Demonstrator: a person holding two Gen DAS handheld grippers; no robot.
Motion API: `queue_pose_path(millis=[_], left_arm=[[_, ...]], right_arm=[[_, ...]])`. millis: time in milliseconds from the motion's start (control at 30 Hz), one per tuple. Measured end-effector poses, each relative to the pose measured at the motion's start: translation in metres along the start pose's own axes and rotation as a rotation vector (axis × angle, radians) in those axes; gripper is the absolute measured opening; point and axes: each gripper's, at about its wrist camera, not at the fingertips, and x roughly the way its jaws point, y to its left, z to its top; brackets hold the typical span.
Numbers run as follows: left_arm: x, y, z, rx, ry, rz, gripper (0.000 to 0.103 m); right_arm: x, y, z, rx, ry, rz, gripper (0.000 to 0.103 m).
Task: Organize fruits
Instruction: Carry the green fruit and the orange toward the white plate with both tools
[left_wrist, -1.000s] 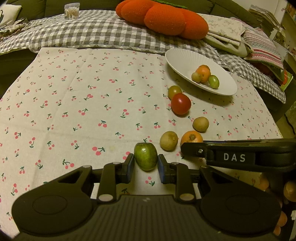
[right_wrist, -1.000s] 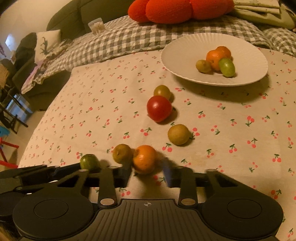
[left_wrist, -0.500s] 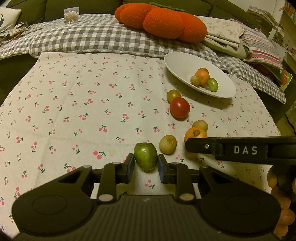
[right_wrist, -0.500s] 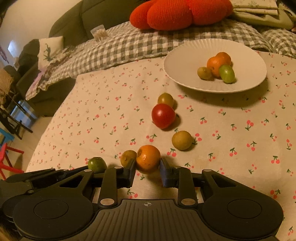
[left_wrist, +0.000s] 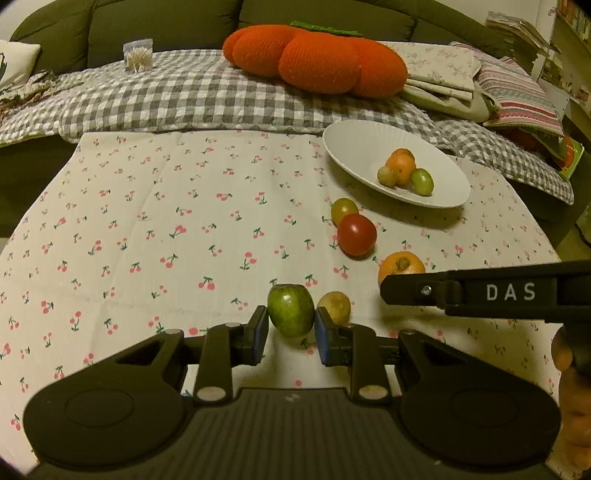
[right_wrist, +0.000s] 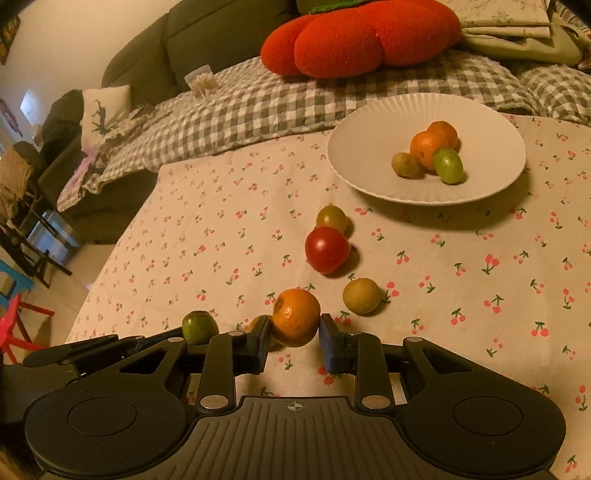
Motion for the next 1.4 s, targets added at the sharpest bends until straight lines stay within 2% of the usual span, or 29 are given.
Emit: queue_pose_path(millis=[933, 1267, 1400], left_arm=[[0.011, -0.03, 0.025, 0.11, -0.055, 0.025, 0.025], [0.021, -0.042, 0.048, 0.159, -0.07, 0.013, 0.025], [0.027, -0.05, 0.06, 0.195, -0.104, 0.009, 0.025]], right_arm=[[-0.022, -0.016, 0.015, 0.051, -0.052, 0.011, 0.027], [-0.028, -0.032, 0.026, 0.087, -0.079, -0.005, 0.027], [-0.03, -0.041, 0.031, 0.106, -0.091, -0.017, 0.027]])
